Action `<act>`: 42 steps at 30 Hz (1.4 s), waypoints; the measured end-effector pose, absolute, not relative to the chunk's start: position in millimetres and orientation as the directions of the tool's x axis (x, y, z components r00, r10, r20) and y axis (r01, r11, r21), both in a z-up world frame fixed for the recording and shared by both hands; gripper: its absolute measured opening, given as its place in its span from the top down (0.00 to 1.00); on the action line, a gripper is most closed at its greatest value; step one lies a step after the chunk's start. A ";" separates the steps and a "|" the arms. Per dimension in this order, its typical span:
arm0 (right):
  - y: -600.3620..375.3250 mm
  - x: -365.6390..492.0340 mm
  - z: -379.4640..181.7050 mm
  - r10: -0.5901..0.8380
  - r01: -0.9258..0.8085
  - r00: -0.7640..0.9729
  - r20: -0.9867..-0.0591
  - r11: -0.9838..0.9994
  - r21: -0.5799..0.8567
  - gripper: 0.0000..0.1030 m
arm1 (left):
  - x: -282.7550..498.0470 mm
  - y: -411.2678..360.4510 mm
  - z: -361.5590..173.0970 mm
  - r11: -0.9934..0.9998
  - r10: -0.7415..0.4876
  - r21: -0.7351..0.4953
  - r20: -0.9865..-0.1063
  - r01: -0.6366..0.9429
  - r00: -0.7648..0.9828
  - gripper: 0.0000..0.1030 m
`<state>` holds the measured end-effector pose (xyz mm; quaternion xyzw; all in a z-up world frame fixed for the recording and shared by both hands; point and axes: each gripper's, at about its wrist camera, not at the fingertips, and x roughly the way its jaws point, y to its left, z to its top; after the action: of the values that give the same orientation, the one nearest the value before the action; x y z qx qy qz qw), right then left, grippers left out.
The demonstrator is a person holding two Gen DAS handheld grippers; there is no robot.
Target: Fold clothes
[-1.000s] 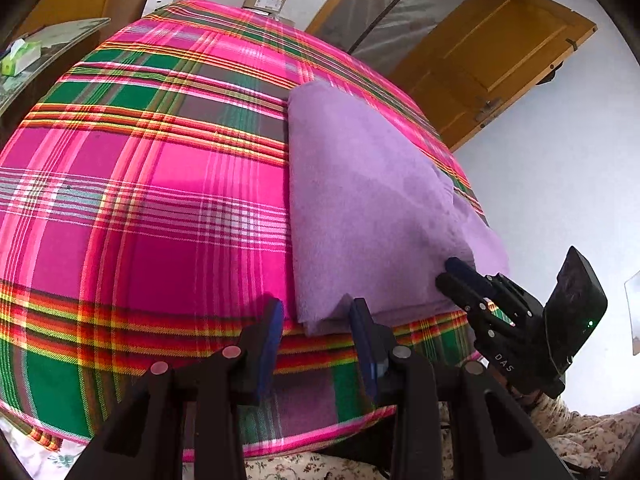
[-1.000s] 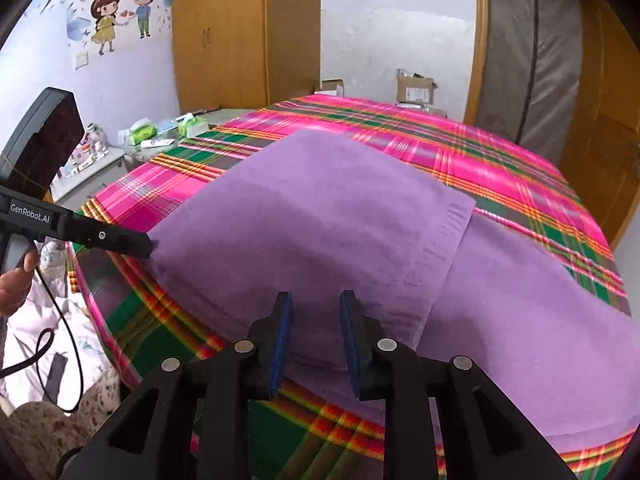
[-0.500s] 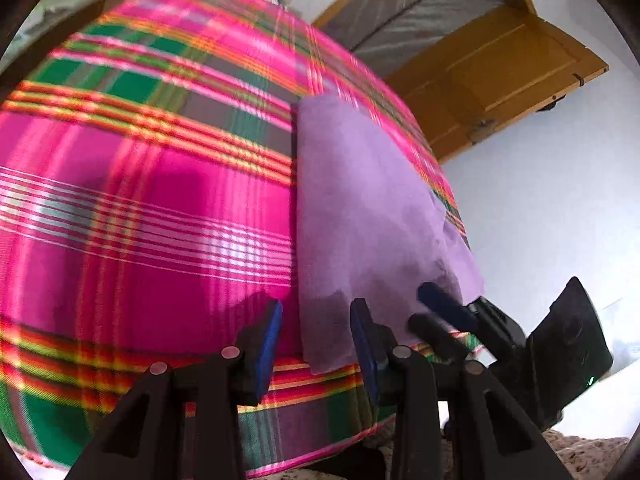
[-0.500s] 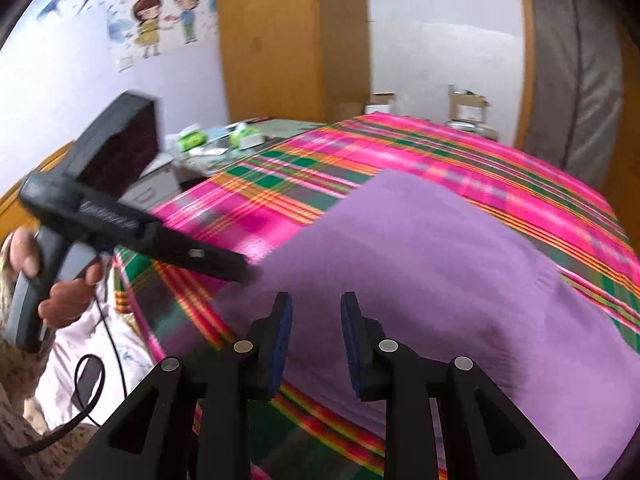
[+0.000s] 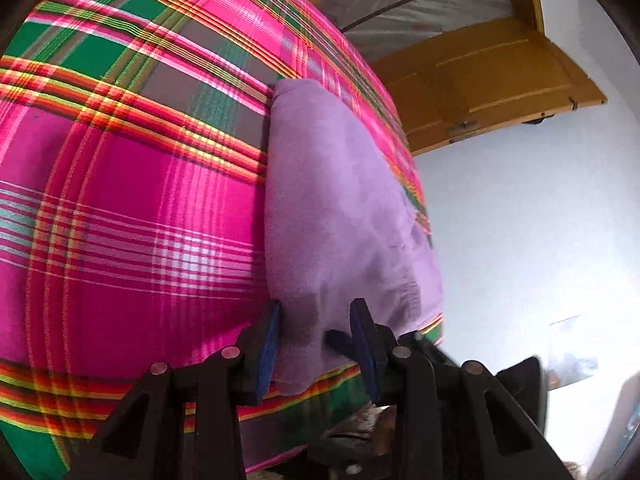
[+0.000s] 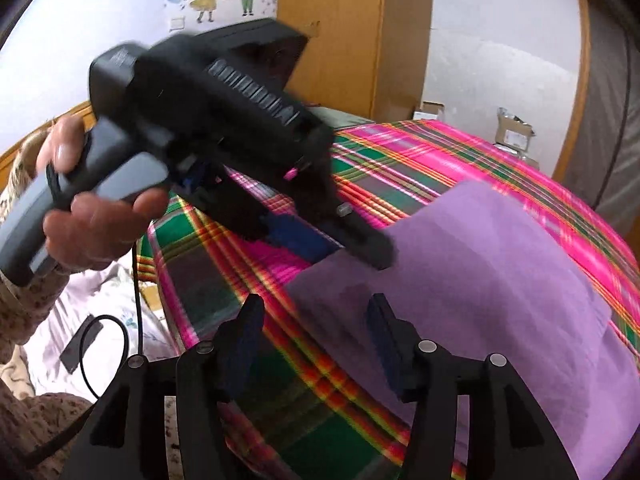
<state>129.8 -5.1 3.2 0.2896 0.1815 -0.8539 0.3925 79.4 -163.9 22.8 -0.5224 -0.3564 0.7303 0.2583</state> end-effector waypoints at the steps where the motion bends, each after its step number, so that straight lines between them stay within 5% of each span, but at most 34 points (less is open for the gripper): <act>1: -8.0 130.3 2.4 -0.551 0.764 -0.546 -0.632 -0.637 -0.104 0.45 | 78.9 -162.7 23.6 -0.607 0.753 -0.795 -0.575 -0.002 -0.320 0.66; 13: -21.5 110.8 -5.6 -0.405 0.615 -0.655 -0.638 -0.777 -0.138 0.47 | 69.9 -159.7 30.8 -0.595 0.761 -0.803 -0.564 0.001 -0.321 0.66; 18: -19.6 110.8 -6.1 -0.394 0.593 -0.662 -0.637 -0.795 -0.124 0.71 | 59.6 -167.7 36.6 -0.640 0.698 -0.768 -0.597 0.029 -0.397 0.59; 23: -14.0 110.3 -5.4 -0.408 0.607 -0.655 -0.635 -0.786 -0.121 0.83 | 30.1 -155.5 36.5 -0.670 0.684 -0.742 -0.628 0.022 -0.370 0.58; 42: 12.7 115.2 28.6 -0.499 0.616 -0.655 -0.568 -0.787 -0.019 0.89 | -40.4 -143.8 23.4 -0.663 0.700 -0.743 -0.659 0.093 -0.273 0.58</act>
<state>115.2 12.7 28.6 0.2784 0.1059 -0.9034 0.3086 -40.4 -143.8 23.4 -0.5643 -0.3514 0.7164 0.2120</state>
